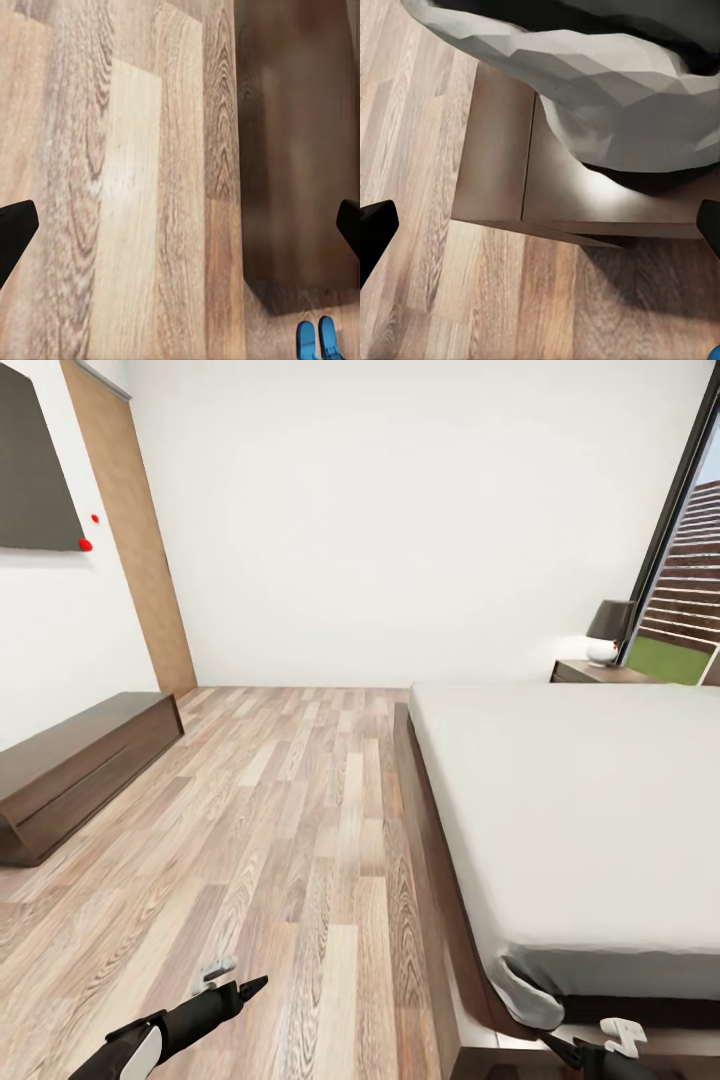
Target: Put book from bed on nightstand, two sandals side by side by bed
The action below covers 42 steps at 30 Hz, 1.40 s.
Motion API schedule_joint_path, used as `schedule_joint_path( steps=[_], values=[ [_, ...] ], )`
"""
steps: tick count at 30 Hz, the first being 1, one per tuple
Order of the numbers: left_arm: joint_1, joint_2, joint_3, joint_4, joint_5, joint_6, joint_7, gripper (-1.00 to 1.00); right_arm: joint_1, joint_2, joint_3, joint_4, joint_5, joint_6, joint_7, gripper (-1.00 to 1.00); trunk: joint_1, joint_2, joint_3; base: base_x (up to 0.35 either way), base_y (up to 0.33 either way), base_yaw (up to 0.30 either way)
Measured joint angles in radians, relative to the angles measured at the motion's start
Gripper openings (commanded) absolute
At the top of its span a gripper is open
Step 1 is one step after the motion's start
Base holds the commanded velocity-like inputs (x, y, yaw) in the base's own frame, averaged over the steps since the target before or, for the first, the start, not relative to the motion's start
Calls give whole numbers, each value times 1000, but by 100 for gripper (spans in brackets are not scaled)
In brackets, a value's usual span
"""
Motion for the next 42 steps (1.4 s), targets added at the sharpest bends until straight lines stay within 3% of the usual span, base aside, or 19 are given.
schedule_joint_path(
  steps=[42],
  values=[
    [0, -1, -1, 0, 0, 0, 0, 100, 0, 2, 1, 2, 0, 0, 1, 100, -161, 294, 132, 0, 0, 0]
  ],
)
